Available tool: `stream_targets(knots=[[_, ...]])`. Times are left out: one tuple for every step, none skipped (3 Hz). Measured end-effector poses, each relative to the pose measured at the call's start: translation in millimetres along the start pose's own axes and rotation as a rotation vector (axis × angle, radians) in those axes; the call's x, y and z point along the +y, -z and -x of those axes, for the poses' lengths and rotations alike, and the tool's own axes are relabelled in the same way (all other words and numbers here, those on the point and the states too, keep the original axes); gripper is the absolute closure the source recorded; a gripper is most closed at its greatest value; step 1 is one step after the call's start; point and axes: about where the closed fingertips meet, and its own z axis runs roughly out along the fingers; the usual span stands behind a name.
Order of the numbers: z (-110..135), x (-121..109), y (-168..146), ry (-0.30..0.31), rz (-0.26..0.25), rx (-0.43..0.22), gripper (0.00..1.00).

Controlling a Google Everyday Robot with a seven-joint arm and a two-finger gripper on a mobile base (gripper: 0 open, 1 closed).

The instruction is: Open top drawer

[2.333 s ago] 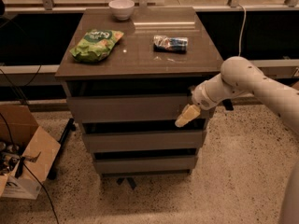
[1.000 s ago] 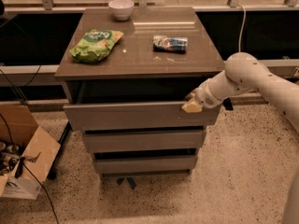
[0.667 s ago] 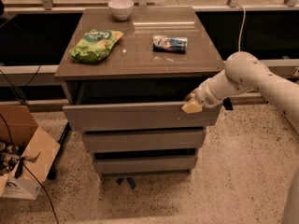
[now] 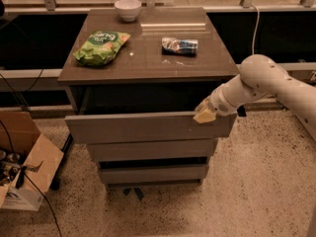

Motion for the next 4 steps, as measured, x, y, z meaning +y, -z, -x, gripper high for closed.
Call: stream_targets(knots=[[0, 0, -1, 0.000, 0.002, 0.000, 0.73], [0, 1, -3, 0.001, 0.006, 0.001, 0.50], [0, 1, -3, 0.001, 0.006, 0.001, 0.27], [20, -1, -9, 0.065, 0.011, 0.022, 0.04]])
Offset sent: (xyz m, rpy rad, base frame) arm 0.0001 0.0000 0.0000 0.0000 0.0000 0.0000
